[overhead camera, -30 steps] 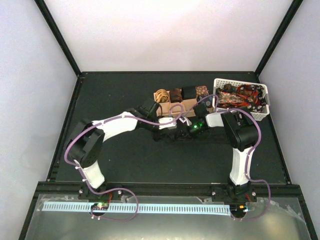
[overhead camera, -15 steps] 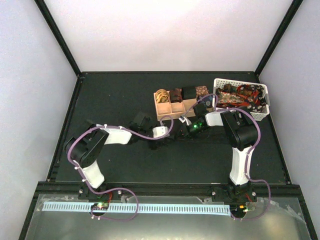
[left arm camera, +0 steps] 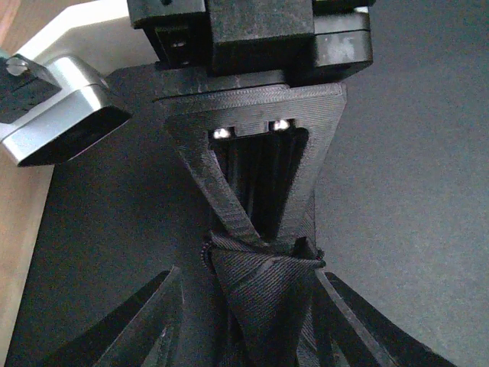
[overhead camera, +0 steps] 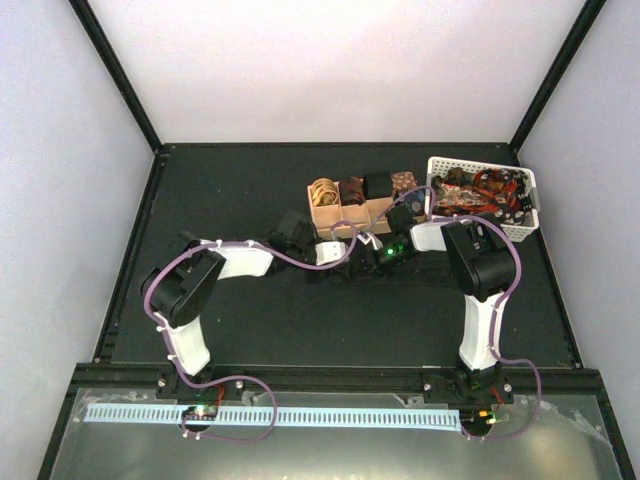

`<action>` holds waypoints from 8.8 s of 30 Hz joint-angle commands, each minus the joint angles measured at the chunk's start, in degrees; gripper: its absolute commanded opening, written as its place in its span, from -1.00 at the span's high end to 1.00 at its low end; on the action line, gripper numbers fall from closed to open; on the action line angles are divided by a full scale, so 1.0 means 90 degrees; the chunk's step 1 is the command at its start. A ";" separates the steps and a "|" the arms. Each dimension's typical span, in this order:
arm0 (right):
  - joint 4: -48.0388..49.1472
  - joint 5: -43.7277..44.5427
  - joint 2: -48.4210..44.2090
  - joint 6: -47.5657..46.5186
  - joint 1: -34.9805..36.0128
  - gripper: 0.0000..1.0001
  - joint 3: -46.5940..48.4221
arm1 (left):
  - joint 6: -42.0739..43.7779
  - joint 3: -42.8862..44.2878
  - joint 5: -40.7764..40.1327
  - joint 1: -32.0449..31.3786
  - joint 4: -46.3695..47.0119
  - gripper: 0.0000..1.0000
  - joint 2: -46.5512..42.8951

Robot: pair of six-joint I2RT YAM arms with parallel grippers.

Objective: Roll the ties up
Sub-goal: Roll the tie at the center of the board.

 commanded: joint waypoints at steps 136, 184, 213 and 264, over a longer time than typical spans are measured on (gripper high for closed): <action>-0.0120 0.0051 -0.0616 0.0204 -0.0467 0.23 0.0068 | -0.0711 0.1668 -0.1360 -0.0525 -0.1871 0.43 0.1344; -0.1486 0.1511 -0.0651 -0.1030 -0.0697 0.98 -0.0037 | -0.1445 0.0950 0.0198 -0.0281 0.0898 -0.50 0.1085; -0.2049 0.2444 -0.0287 -0.1307 -0.0717 0.98 0.0186 | -0.1917 0.0548 0.0898 -0.0298 0.2601 -0.24 0.1966; -0.1903 0.2039 -0.0447 -0.1220 -0.0733 0.98 0.0241 | -0.1611 0.0462 0.0004 -0.0138 0.0970 -0.41 0.1080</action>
